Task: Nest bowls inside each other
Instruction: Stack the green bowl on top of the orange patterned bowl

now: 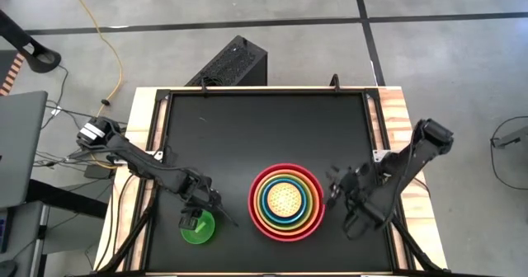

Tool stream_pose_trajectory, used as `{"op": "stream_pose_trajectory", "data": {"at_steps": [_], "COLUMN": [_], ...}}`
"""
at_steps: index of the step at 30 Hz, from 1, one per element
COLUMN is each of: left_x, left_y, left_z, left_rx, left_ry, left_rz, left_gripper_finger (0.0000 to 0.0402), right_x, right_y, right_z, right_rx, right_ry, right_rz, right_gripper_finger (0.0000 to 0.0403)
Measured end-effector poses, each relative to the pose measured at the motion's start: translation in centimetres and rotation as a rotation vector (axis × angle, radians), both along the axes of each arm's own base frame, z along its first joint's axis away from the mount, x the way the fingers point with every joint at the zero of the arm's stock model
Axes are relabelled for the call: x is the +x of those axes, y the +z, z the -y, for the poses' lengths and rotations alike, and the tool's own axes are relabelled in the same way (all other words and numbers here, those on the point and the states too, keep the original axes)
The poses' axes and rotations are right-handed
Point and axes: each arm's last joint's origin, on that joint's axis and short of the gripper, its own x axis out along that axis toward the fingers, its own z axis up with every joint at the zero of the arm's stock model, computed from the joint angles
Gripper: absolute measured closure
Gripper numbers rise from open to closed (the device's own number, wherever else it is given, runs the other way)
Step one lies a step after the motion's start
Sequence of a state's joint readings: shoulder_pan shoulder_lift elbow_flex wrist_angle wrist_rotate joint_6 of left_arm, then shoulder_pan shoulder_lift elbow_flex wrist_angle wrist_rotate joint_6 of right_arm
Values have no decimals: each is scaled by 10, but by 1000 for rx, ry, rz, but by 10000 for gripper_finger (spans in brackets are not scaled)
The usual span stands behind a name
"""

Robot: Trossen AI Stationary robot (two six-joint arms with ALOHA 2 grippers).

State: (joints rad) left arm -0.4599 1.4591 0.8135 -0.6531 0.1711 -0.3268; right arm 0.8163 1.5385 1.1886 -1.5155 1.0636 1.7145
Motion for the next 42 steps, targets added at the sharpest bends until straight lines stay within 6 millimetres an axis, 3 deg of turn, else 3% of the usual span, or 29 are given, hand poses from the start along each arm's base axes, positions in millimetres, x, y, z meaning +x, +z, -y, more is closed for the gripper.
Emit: {"op": "stream_pose_trajectory", "data": {"at_steps": [7, 13, 19, 26, 29, 33, 38, 42], "left_x": [0, 3, 24, 60, 73, 97, 132, 163], "left_y": [1, 9, 69, 163, 185, 186, 159, 141], "left_z": [-1, -3, -11, -18, -22, -31, -45, -58], "left_rx": [0, -2, 70, 2, 12, 10, 34, 47], "left_ry": [23, 41, 21, -42, -41, -17, 26, 29], "left_rz": [-6, -19, 50, 467, 643, 780, 738, 676], "left_gripper_finger": [388, 400, 401, 401, 401, 401, 401, 401], "right_x": [-20, -43, -55, -25, -18, -17, -19, -23], "right_y": [-15, -34, -40, -52, -61, -76, -93, -102], "right_z": [65, 110, 144, 183, 207, 237, 266, 275], "right_rx": [113, 227, 300, 326, 337, 371, 395, 385], "right_ry": [-198, -342, -482, -348, -336, -289, -144, -133], "right_rz": [-52, -36, 80, 81, 99, 112, 195, 232], "right_gripper_finger": [281, 291, 298, 310, 317, 329, 344, 352]}}
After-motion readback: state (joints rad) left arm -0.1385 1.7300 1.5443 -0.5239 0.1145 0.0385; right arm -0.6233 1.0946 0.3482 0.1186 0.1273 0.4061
